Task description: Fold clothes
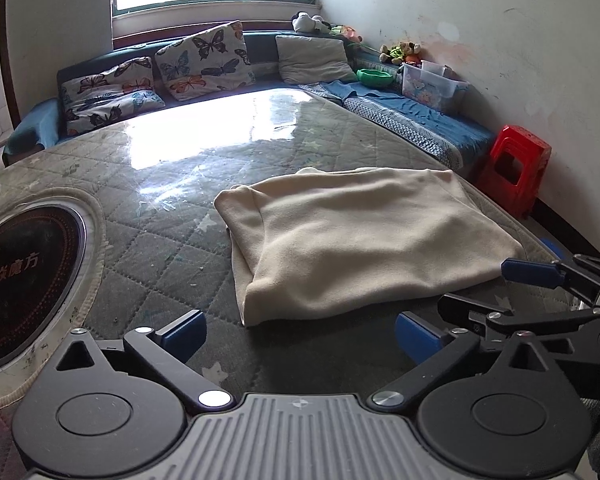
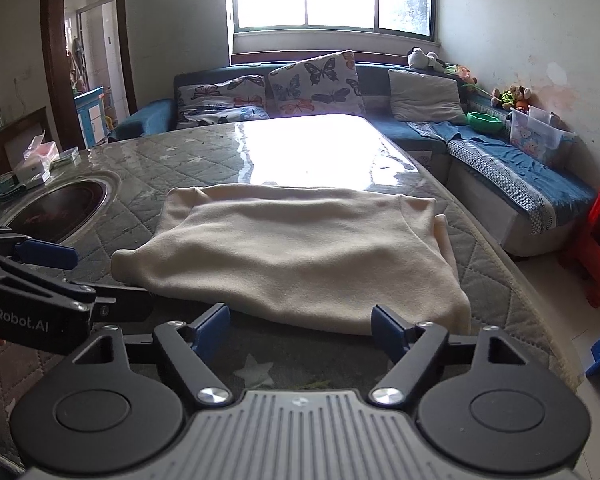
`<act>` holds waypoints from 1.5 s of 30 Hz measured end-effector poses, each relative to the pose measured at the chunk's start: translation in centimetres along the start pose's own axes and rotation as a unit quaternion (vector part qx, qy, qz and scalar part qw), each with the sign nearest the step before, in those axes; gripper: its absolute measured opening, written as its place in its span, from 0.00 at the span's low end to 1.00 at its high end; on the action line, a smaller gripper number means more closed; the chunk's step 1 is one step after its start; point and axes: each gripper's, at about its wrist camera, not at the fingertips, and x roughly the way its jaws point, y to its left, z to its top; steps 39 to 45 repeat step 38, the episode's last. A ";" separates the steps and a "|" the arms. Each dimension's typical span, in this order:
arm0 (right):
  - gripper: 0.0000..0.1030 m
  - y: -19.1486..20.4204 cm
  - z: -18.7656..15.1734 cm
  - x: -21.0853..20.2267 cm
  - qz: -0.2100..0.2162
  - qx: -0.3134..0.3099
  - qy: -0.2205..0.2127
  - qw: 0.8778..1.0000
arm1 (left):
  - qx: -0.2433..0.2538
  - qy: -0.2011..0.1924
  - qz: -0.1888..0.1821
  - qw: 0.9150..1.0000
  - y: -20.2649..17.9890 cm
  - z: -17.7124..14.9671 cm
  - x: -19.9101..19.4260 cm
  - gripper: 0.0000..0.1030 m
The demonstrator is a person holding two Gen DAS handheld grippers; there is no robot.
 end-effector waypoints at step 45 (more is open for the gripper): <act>1.00 -0.3 -1.9 -2.9 -0.042 0.011 -0.024 0.999 | 0.027 -0.019 0.012 0.999 -1.3 -3.1 -2.7 1.00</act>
